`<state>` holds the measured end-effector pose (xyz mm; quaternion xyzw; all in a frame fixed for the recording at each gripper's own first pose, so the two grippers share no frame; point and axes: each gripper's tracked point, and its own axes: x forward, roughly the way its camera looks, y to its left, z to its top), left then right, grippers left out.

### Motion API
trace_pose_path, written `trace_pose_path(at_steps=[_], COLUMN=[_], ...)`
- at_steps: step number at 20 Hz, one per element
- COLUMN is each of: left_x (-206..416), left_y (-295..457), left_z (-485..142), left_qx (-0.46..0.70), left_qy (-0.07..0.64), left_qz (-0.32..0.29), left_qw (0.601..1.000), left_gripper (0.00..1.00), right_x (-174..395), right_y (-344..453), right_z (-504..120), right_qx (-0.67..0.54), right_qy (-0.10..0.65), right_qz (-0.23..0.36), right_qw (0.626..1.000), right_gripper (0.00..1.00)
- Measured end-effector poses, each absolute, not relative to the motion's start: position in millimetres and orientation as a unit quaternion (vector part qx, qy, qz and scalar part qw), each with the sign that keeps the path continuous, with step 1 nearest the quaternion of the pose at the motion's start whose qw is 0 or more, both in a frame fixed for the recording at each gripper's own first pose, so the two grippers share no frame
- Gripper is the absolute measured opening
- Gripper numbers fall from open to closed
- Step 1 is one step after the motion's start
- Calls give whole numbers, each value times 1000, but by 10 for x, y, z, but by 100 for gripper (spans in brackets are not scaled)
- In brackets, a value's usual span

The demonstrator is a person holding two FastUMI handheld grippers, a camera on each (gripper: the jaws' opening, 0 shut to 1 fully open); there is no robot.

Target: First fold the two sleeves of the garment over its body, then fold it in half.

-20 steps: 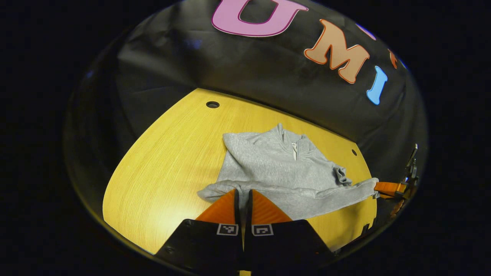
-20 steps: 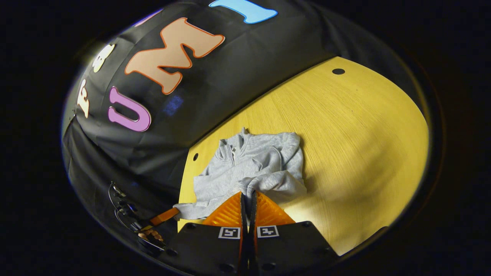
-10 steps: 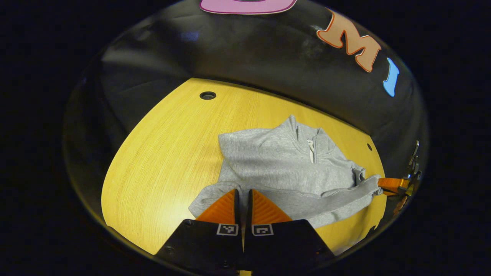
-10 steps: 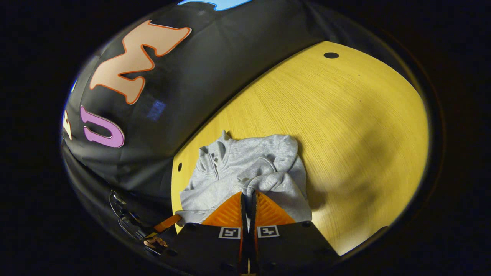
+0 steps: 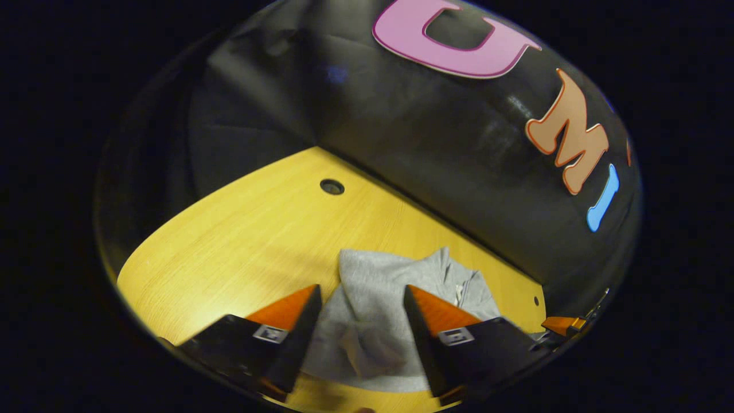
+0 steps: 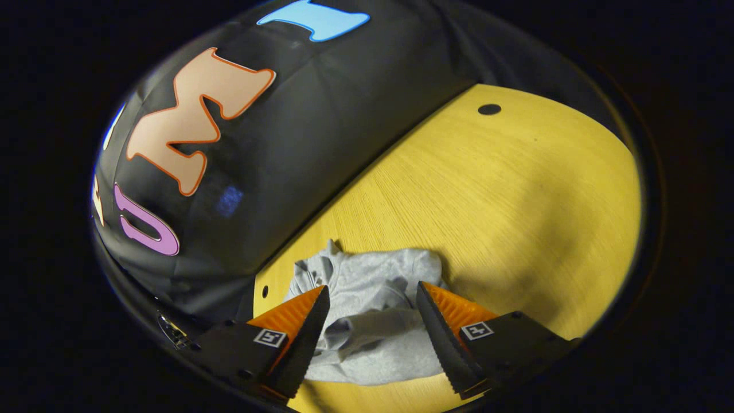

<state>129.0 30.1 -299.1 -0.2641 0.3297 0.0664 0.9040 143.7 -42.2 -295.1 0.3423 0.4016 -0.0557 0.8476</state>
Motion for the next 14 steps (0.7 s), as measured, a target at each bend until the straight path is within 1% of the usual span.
trace_pose_path(at_steps=[1, 2, 4, 9, 14], left_x=[1315, 1254, 1250, 1226, 939], left_y=[335, 369, 350, 302, 137], left_z=[-2967, -2894, -2763, -2130, -1625], left_qx=[-242, -216, -172, -79, -31], left_qy=[324, 326, 322, 249, 192], left_qz=[67, 61, 50, 42, 27], left_qw=[912, 918, 930, 964, 981], left_gripper=[99, 95, 97, 97, 96], right_x=[1458, 1464, 1473, 1332, 1063], right_y=[-446, -453, -458, -436, -402], right_z=[-2913, -2844, -2666, -2091, -1418], right_qx=[322, 302, 257, 146, 48], right_qy=[394, 386, 362, 284, 189], right_qz=[-51, -45, -34, -17, 2], right_qw=[859, 871, 895, 947, 981], right_gripper=[95, 95, 96, 96, 96])
